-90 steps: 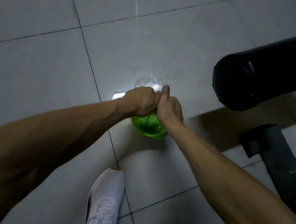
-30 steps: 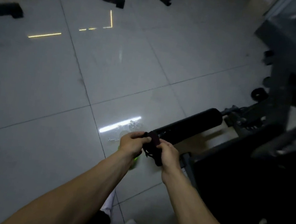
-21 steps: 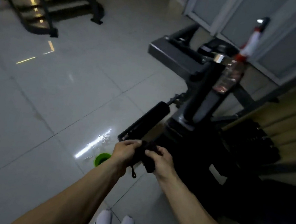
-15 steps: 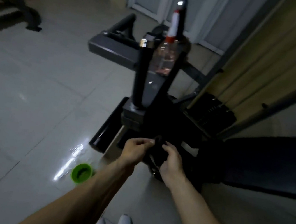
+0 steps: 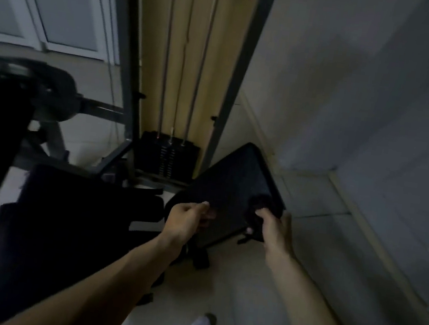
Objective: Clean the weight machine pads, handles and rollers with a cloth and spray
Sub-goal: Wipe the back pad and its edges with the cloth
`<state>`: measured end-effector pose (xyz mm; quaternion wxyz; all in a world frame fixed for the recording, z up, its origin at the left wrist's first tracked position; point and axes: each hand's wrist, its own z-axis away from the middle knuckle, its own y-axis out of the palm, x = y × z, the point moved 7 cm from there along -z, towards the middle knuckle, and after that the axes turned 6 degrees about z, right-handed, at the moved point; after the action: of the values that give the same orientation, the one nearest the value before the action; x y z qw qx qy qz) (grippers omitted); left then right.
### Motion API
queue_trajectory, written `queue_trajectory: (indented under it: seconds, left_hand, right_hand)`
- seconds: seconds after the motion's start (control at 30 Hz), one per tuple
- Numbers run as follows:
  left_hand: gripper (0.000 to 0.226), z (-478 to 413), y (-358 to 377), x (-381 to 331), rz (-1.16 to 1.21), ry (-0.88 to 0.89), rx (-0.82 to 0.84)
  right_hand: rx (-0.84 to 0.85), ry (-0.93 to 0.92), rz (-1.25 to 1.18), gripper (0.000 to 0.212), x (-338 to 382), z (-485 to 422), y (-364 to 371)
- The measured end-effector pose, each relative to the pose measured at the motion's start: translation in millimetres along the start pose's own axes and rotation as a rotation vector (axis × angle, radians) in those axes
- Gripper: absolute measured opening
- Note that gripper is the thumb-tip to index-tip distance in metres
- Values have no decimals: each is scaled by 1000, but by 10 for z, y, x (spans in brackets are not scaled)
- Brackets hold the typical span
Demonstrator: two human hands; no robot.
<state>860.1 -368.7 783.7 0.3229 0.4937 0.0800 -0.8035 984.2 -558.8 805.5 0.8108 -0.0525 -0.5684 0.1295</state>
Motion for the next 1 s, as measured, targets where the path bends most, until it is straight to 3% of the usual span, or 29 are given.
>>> queue_trajectory:
  seconds: [0.1,0.23,0.3,0.4,0.53,0.7,1.0]
  left_hand:
    - [17,-539,463,0,-36,-36,-32]
    - [13,-1174,994,0,-164,-52,-54]
    - [7,-1462,1163,-25,-196,-19,-68]
    - [39,-1790,1229,-8,-244,40,-60]
    - [69,-2314,1184,58,-359,28,-58]
    - [76,-2574,1258,125,-310,-59,24]
    - [77,-2628,1173,211,-371,-51,90]
  right_hand:
    - [-45,-133,141,21,249,-629,-539]
    - [-20,-288,320,34,346,-1426,-803]
    - [144,-359,568,47,261,-1682,-558]
    - [299,-485,784,74,6,-1667,-229]
    - [265,-663,736,60,18,-1753,-161]
    - [386,-629,783,52,297,-2168,138]
    - [345,-773,987,45,1018,-3086,1265]
